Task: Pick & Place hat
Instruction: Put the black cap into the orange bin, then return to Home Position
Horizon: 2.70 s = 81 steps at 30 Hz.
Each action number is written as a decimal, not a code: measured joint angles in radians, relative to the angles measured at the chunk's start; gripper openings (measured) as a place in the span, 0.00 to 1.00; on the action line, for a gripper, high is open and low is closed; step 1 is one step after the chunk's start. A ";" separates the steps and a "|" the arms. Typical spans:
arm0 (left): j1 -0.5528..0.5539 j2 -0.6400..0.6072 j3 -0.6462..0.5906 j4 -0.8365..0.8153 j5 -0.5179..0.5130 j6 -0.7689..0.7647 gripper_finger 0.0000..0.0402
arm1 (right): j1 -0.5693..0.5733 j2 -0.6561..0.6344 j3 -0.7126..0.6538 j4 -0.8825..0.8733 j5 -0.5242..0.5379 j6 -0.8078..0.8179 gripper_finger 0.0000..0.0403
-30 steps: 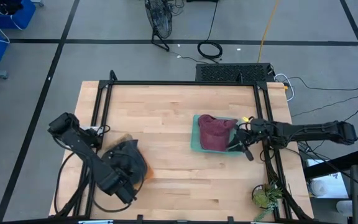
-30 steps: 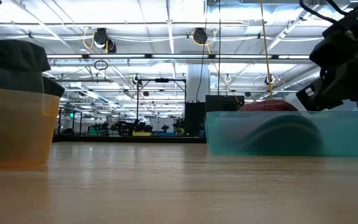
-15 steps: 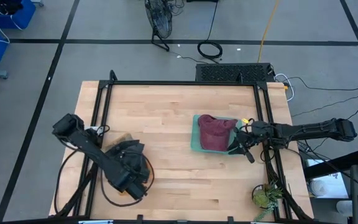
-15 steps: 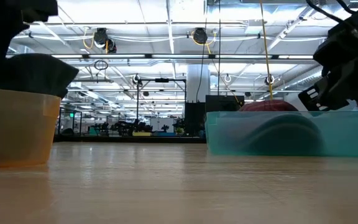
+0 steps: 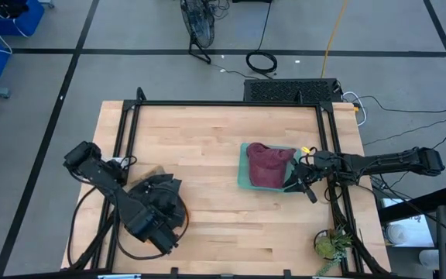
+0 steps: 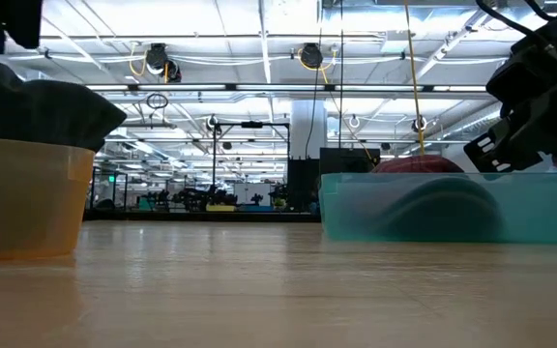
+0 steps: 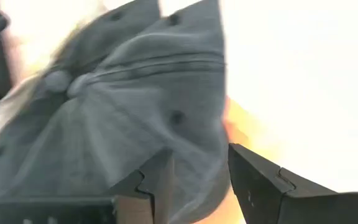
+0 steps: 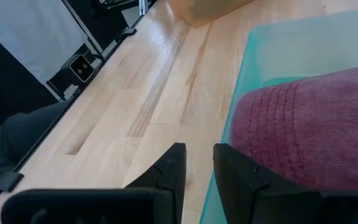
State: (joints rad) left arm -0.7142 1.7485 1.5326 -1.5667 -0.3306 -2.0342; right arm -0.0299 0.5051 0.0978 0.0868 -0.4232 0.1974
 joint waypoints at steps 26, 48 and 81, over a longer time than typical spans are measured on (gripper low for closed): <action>-0.042 0.119 -0.147 0.038 0.074 -0.126 0.39 | 0.000 0.000 0.000 -0.008 -0.001 0.003 0.18; 0.123 0.087 0.123 0.128 -0.397 0.449 0.39 | -0.002 0.000 0.000 0.154 0.007 0.003 0.18; 0.664 -0.395 -0.456 1.439 -0.005 1.832 0.39 | -0.016 -0.040 0.059 0.286 0.423 -0.147 0.10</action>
State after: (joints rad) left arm -0.0498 1.3534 1.0765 -0.1273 -0.3358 -0.2024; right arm -0.0463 0.4648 0.1566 0.3729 0.0002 0.0505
